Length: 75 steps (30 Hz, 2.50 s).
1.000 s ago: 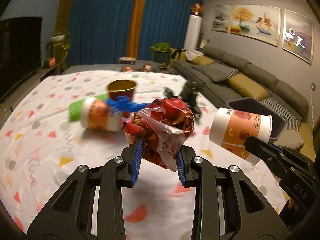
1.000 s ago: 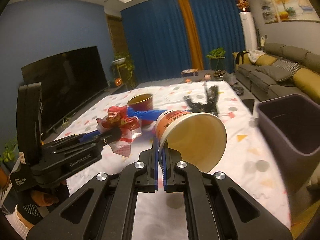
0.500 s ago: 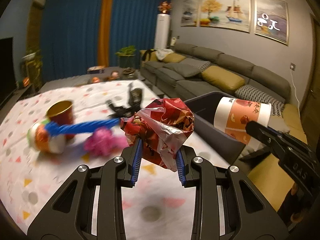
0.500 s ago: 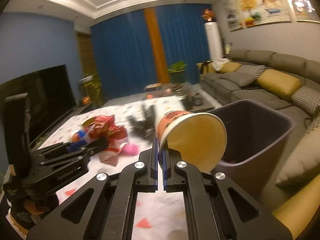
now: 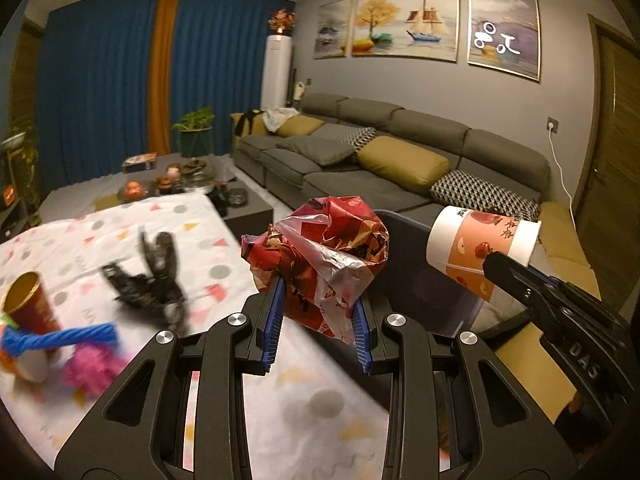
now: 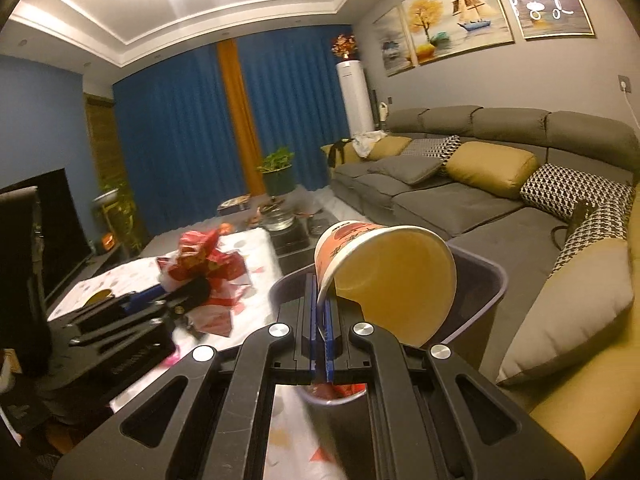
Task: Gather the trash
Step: 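Carry the wrapper and paper cup over the grey bin and release the wrapper with the left gripper, then open the right gripper to drop the paper cup into the bin, then move both open grippers back to the table over the pink bag and blue net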
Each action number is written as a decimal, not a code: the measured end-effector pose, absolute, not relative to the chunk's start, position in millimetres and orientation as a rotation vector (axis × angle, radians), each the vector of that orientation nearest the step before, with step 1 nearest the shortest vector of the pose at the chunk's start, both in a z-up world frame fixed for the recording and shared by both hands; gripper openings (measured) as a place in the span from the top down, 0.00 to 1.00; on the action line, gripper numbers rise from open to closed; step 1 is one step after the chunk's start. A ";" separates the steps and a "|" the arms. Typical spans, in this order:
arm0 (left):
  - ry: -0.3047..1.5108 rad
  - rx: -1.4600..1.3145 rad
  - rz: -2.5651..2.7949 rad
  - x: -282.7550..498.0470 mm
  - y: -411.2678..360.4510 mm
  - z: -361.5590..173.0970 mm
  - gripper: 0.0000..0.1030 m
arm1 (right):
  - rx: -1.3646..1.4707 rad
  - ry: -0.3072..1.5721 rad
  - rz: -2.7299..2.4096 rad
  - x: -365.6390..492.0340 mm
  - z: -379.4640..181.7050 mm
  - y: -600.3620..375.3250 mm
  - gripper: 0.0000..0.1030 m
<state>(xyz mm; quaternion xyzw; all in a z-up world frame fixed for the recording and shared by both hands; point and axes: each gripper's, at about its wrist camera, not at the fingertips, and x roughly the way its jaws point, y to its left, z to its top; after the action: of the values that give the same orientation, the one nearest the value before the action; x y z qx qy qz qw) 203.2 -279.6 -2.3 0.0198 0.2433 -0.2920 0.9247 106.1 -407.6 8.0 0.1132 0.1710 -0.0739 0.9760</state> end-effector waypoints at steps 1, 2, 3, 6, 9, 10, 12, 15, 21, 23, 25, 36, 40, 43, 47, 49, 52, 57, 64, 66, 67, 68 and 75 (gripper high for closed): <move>0.504 0.041 -0.607 206.2 -285.5 -4.3 0.71 | 0.232 0.346 -0.157 107.7 7.0 -410.4 0.96; 0.509 0.041 -0.615 209.5 -291.8 -6.1 0.71 | 0.236 0.347 -0.164 108.9 5.8 -413.2 0.96; 0.514 0.041 -0.631 213.0 -299.7 -8.8 0.71 | 0.240 0.348 -0.168 109.0 4.1 -415.5 0.96; 0.515 0.054 -0.650 221.1 -314.1 -14.0 0.71 | 0.248 0.349 -0.184 108.7 1.1 -420.0 0.96; 0.524 0.057 -0.671 227.2 -326.9 -19.4 0.71 | 0.257 0.356 -0.189 110.9 -2.0 -427.6 0.96; 0.529 0.057 -0.677 229.1 -330.3 -21.8 0.71 | 0.258 0.356 -0.191 111.6 -1.7 -428.0 0.96; 0.537 0.052 -0.687 233.3 -332.5 -25.3 0.71 | 0.265 0.356 -0.191 113.0 -2.0 -430.4 0.96; 0.552 0.050 -0.708 237.5 -338.3 -30.5 0.71 | 0.272 0.358 -0.191 116.9 -1.6 -434.6 0.96; 0.570 0.086 -0.737 237.7 -349.4 -43.3 0.71 | 0.286 0.371 -0.190 124.4 -2.8 -438.6 0.96; 0.591 0.092 -0.751 239.5 -353.2 -47.8 0.69 | 0.288 0.374 -0.189 126.8 -2.9 -441.6 0.96; 0.593 0.097 -0.758 239.6 -355.2 -51.3 0.65 | 0.290 0.379 -0.186 129.1 -3.9 -442.4 0.96; 0.600 0.047 -0.655 248.4 -315.8 -54.3 0.17 | 0.291 0.420 -0.171 145.9 -11.7 -441.9 0.96; 0.589 0.010 -0.602 242.6 -289.6 -48.6 0.14 | 0.275 0.438 -0.171 153.1 -15.9 -436.9 0.96; 0.564 0.003 -0.557 233.8 -270.0 -42.7 0.13 | 0.268 0.450 -0.171 156.4 -19.1 -432.6 0.96; 0.541 -0.008 -0.487 220.9 -239.2 -34.8 0.12 | 0.265 0.466 -0.176 158.8 -23.1 -430.0 0.95; 0.529 -0.027 -0.453 215.2 -220.4 -32.4 0.10 | 0.263 0.472 -0.179 159.8 -23.9 -429.0 0.95; 0.513 -0.046 -0.399 209.1 -191.7 -30.2 0.08 | 0.262 0.484 -0.183 160.8 -24.9 -426.9 0.89; 0.523 -0.084 -0.297 205.2 -144.0 -34.0 0.08 | 0.256 0.476 -0.200 157.2 -22.1 -422.2 0.61; 0.507 -0.125 -0.164 199.4 -84.2 -33.9 0.08 | 0.221 0.447 -0.183 148.5 -13.7 -393.1 0.46; 0.498 -0.117 -0.126 197.1 -69.2 -34.6 0.08 | 0.209 0.438 -0.168 147.4 -13.0 -379.8 0.41; 0.496 -0.117 -0.113 196.5 -63.6 -34.1 0.08 | 0.206 0.436 -0.157 147.1 -13.0 -372.8 0.40; 0.498 -0.120 -0.099 196.4 -57.1 -34.1 0.08 | 0.204 0.438 -0.139 147.2 -13.9 -363.5 0.39; 0.502 -0.130 -0.003 191.9 -10.0 -37.2 0.08 | 0.182 0.461 -0.020 154.4 -23.3 -302.9 0.34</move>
<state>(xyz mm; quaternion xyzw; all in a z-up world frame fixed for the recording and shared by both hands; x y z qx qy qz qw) 191.9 -10.0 -37.2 -0.0645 0.2480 -0.0014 0.9666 154.4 -302.9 -23.3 0.0900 0.2284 -0.0101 0.9694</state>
